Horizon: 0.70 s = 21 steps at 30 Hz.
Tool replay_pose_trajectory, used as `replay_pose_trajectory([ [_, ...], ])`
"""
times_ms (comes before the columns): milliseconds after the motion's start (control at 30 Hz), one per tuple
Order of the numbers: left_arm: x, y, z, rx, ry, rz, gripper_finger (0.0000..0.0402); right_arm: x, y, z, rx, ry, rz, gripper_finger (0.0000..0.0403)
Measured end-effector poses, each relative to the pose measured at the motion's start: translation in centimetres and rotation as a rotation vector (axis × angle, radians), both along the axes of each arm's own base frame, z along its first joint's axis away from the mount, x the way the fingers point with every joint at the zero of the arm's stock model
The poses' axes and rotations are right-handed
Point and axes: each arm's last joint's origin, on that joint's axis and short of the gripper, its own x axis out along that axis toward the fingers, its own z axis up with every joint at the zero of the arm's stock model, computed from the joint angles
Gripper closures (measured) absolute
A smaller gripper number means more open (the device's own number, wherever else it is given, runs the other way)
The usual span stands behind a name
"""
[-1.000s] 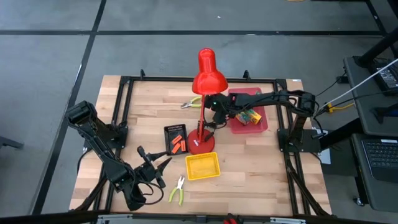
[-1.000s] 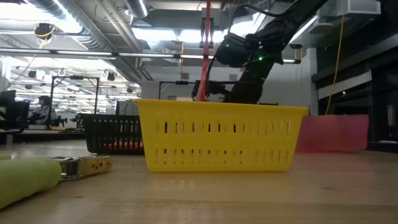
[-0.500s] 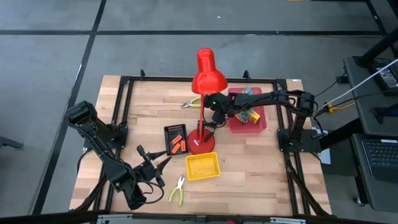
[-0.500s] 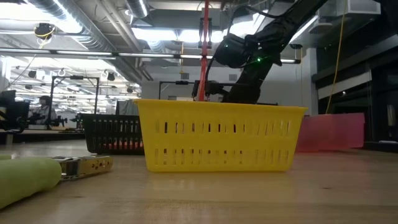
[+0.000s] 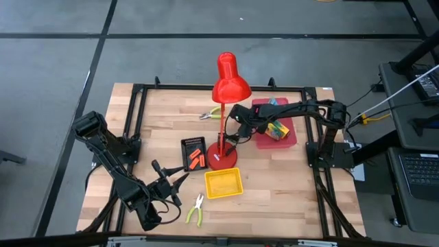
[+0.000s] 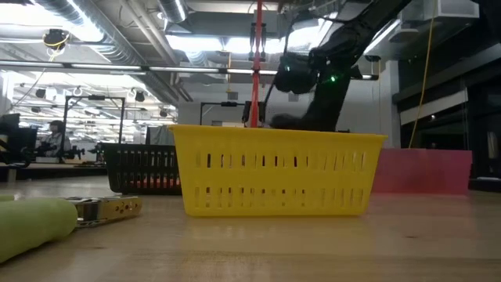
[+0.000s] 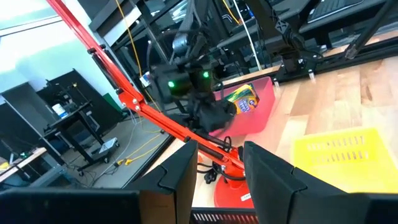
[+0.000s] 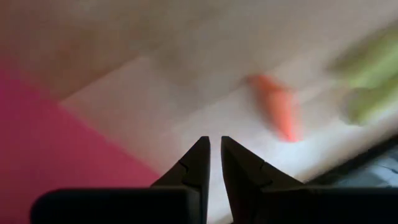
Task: Pick & Place School Supplies
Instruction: Put the orange eraser into the black bin
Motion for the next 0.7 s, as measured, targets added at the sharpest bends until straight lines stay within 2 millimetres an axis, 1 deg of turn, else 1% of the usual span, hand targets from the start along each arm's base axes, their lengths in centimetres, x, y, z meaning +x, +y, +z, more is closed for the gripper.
replay_pose_trajectory([
  [67,0.0,0.0,0.0,0.0,0.0,0.0,0.0274,-0.4,-0.1,-0.3,-0.02,0.04,-0.021,0.0359],
  [267,0.0,0.0,0.0,0.0,0.001,0.0,0.0274,-0.9,-1.0,0.1,-0.071,0.049,-0.089,0.0359],
  [500,0.0,0.0,0.0,0.001,0.002,0.0,0.0274,-1.5,-1.6,2.5,-0.129,-0.023,-0.129,0.0359],
  [700,0.0,0.0,0.0,0.002,0.003,0.0,0.0274,-1.8,-1.0,5.1,-0.04,-0.148,-0.096,0.0359],
])
